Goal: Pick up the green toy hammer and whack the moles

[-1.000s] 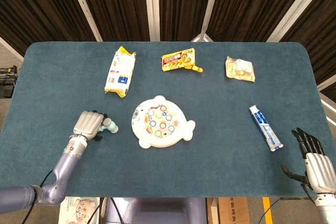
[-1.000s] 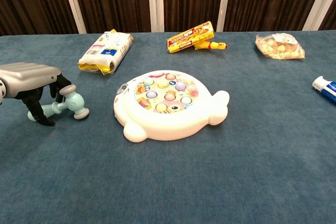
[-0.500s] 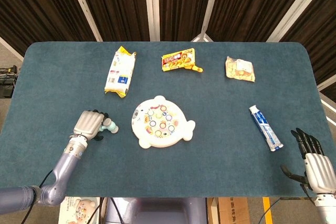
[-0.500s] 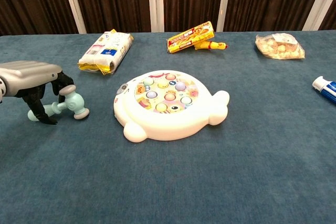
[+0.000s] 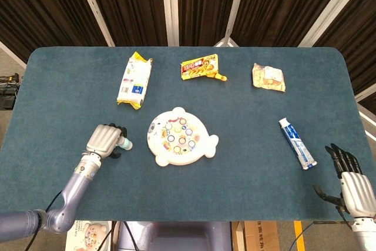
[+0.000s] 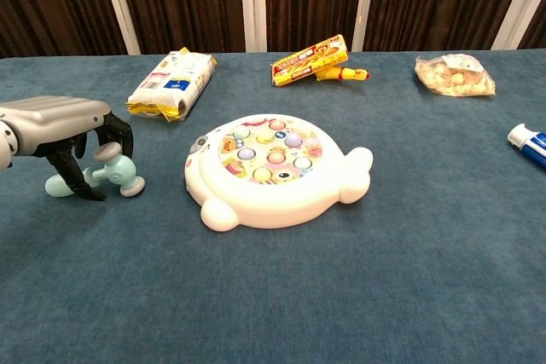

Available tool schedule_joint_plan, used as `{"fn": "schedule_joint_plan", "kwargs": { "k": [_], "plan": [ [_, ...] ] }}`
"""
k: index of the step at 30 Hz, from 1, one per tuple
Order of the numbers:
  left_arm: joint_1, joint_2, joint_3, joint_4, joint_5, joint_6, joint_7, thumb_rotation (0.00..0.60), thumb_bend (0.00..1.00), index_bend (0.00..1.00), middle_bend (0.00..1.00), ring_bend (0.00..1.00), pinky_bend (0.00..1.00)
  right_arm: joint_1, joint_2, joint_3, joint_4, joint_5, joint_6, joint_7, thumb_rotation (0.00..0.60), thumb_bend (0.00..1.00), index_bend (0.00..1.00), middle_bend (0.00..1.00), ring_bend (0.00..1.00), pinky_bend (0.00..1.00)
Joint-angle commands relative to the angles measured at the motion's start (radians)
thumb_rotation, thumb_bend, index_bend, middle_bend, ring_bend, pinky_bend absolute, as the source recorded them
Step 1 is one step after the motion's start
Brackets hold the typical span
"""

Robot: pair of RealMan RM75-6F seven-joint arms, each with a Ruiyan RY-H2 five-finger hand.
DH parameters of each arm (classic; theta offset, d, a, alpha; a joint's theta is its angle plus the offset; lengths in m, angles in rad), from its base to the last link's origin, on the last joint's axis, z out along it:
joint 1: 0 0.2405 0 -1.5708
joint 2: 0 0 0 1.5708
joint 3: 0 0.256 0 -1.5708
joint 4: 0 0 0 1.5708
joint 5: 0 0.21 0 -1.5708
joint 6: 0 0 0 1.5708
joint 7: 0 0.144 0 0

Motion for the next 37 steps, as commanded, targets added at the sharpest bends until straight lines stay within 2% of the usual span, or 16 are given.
{"fn": "schedule_joint_plan", "kwargs": {
  "k": [1,7,12,19,24,31,34,37],
  "plan": [
    [0.002,0.001,-0.001,0.000,-0.001,-0.001,0.002,0.600,0.18,0.42,0.42,0.32,0.43,0.000,0.000,0.000,0.000,0.001,-0.001,0.000,0.600,0.25,0.00,0.00,0.00,0.00],
    [0.008,0.006,-0.005,-0.001,0.000,-0.001,0.002,0.600,0.18,0.41,0.42,0.32,0.42,0.000,0.000,-0.001,-0.001,-0.001,0.000,0.000,0.600,0.25,0.00,0.00,0.00,0.00],
    [0.016,0.019,-0.015,-0.010,0.001,0.012,-0.003,0.600,0.17,0.37,0.34,0.25,0.36,-0.001,0.001,-0.001,-0.002,-0.001,0.001,-0.001,0.600,0.25,0.00,0.00,0.00,0.00],
    [0.069,0.087,-0.018,-0.058,0.051,0.085,-0.058,0.600,0.06,0.12,0.10,0.07,0.16,-0.001,0.001,-0.002,0.001,-0.008,0.005,-0.002,0.600,0.25,0.00,0.00,0.00,0.00],
    [0.140,0.164,0.026,-0.122,0.155,0.163,-0.123,0.600,0.03,0.04,0.01,0.00,0.05,-0.002,0.001,-0.005,0.007,-0.021,0.013,-0.015,0.600,0.25,0.00,0.00,0.00,0.00],
    [0.310,0.263,0.159,-0.251,0.367,0.360,-0.227,0.600,0.00,0.00,0.00,0.00,0.01,-0.002,-0.007,-0.004,0.054,-0.071,0.055,-0.079,0.600,0.25,0.00,0.00,0.00,0.00],
    [0.374,0.279,0.212,-0.248,0.454,0.439,-0.259,0.600,0.00,0.00,0.00,0.00,0.00,-0.006,-0.013,-0.005,0.060,-0.082,0.069,-0.089,0.600,0.25,0.00,0.00,0.00,0.00],
    [0.448,0.291,0.264,-0.197,0.566,0.542,-0.302,0.600,0.00,0.00,0.00,0.00,0.00,-0.010,-0.018,-0.010,0.067,-0.101,0.084,-0.103,0.600,0.25,0.00,0.00,0.00,0.00]
  ]
}}
